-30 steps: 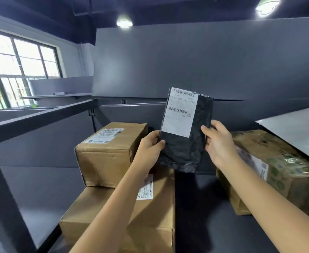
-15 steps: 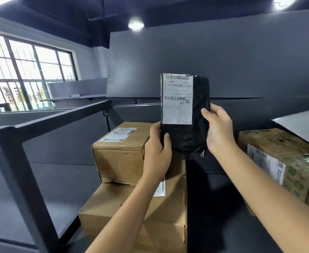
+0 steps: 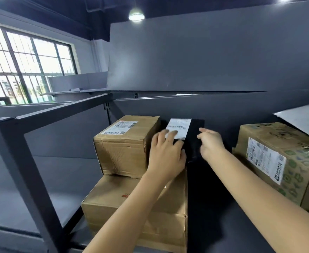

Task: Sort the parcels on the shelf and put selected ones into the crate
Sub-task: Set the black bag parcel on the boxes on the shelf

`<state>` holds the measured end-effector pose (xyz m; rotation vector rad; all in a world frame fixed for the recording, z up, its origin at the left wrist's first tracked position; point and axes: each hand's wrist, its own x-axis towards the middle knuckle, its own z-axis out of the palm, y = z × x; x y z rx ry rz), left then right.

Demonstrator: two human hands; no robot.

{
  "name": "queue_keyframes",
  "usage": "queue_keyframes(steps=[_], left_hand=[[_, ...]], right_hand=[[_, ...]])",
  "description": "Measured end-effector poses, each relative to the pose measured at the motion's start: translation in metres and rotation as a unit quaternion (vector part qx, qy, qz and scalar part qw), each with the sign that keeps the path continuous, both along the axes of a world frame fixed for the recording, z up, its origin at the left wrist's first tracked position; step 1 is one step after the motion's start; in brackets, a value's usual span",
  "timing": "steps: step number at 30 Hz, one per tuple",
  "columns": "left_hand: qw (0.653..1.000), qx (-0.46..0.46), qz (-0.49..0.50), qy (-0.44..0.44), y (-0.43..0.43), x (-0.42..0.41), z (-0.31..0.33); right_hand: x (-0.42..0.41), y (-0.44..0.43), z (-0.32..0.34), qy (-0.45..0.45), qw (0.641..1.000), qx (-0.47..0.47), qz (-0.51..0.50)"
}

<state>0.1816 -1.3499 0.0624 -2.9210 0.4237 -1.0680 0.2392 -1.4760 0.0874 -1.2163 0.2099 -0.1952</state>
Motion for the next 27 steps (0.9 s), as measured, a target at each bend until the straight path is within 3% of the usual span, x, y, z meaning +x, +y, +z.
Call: queue_keyframes(steps=[4, 9, 13, 19, 24, 27], left_hand=[[0.990, 0.027, -0.019, 0.134, 0.000, -0.002, -0.024], [0.963, 0.005, 0.002, 0.271, 0.008, -0.001, -0.040], [0.953, -0.001, 0.011, 0.302, 0.003, 0.000, -0.037], [0.958, -0.024, -0.001, 0.287, -0.003, 0.002, -0.027], [0.961, -0.075, -0.081, 0.253, -0.043, 0.012, -0.003], [0.940, -0.155, -0.135, 0.273, -0.084, 0.017, 0.006]], right_hand=[[-0.001, 0.016, -0.032, 0.030, 0.991, -0.108, 0.069], [0.010, 0.024, -0.072, 0.044, 0.931, -0.327, 0.153], [0.012, 0.033, -0.073, 0.058, 0.917, -0.358, 0.165], [0.002, 0.022, -0.056, -0.001, 0.911, -0.406, 0.075], [-0.012, -0.017, -0.024, -0.049, 0.877, -0.477, -0.007], [-0.029, -0.059, -0.002, -0.082, 0.861, -0.498, -0.066]])
